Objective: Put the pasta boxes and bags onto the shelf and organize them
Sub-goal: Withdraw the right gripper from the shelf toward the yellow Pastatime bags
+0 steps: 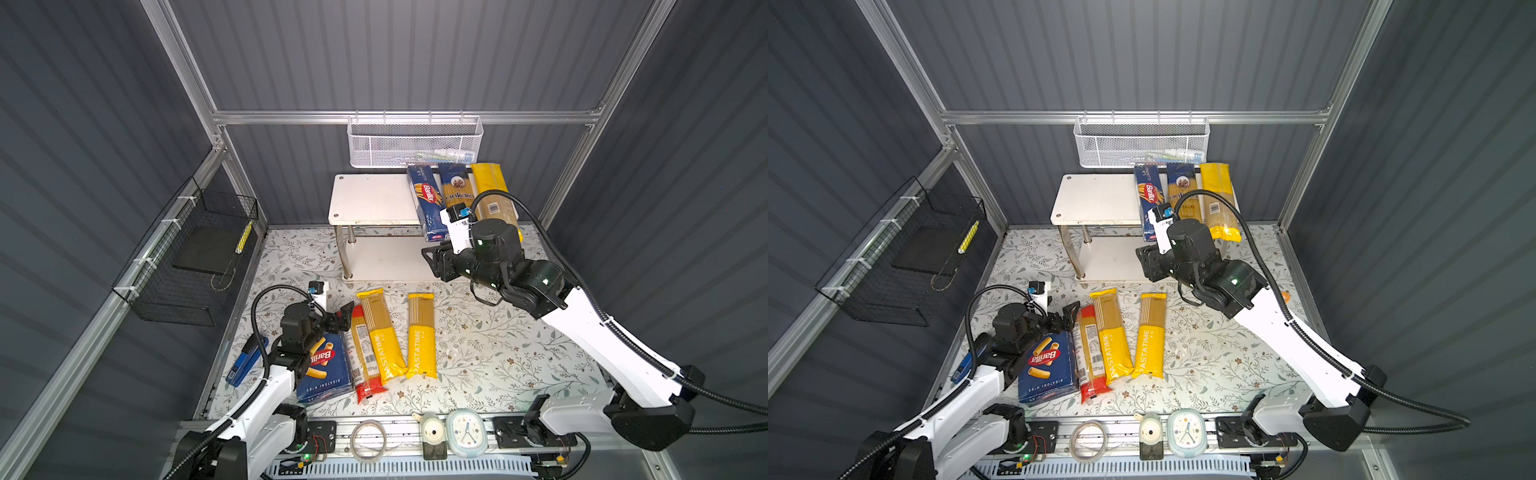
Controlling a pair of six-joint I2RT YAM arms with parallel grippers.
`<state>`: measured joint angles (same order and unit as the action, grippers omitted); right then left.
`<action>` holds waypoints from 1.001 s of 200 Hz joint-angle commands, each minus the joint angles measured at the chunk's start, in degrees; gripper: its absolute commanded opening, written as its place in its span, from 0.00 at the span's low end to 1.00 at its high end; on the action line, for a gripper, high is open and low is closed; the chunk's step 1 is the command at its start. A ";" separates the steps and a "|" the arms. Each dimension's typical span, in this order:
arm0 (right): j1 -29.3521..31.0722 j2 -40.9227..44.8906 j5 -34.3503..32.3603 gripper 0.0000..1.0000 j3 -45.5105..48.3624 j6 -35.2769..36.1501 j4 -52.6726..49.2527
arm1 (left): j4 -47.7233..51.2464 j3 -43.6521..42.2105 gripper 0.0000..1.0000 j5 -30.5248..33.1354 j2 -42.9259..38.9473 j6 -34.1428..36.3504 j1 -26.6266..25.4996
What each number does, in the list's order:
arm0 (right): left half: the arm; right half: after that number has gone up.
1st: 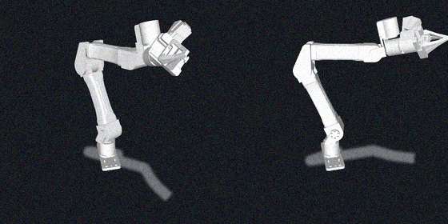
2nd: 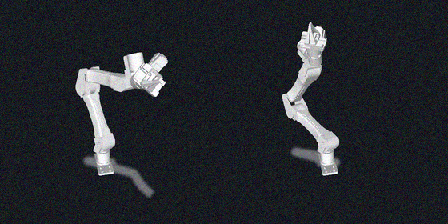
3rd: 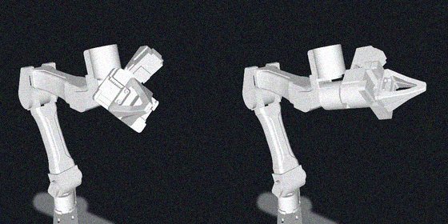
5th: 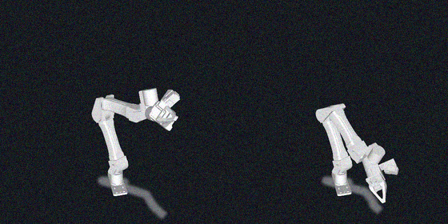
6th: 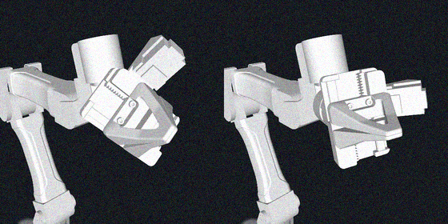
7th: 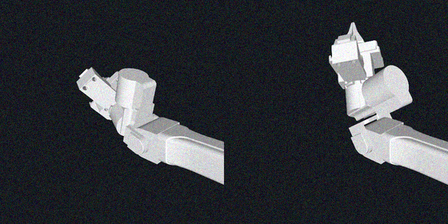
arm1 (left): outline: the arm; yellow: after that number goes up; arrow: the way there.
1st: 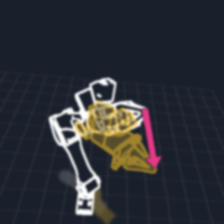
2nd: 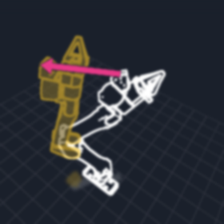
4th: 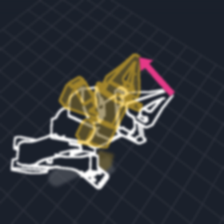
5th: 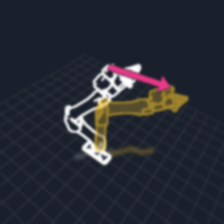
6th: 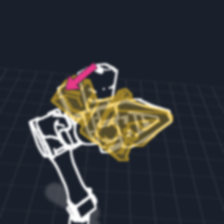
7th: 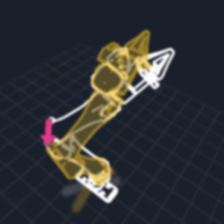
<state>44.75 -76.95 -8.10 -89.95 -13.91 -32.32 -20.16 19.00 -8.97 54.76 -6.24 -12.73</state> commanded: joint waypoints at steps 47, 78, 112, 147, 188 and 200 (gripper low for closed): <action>-2.39 -3.89 1.41 0.57 -3.83 2.11 3.81 | 0.56 0.17 1.00 0.02 0.20 -0.40 -0.36; -2.40 -6.09 2.51 0.57 -5.39 2.66 4.01 | 0.44 -0.19 1.00 0.07 -0.37 -0.45 -0.36; -2.39 -7.99 3.91 0.58 -7.29 3.40 3.71 | 0.48 0.07 1.00 0.14 -0.02 -0.50 -0.36; -0.69 -4.99 4.59 0.60 -5.01 4.56 3.39 | 0.39 -0.41 1.00 0.36 -0.93 -0.62 -0.36; 6.52 4.41 -3.07 0.64 6.27 6.72 6.42 | 0.41 -0.41 1.00 0.53 -0.93 -0.62 -0.36; 8.21 7.87 -4.87 0.64 10.83 4.94 6.80 | 0.39 -0.54 1.00 0.71 -1.18 -0.70 -0.36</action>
<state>50.65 -74.76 -8.47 -85.21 -8.34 -27.33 -20.16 19.00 -8.75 54.48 -6.24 -12.73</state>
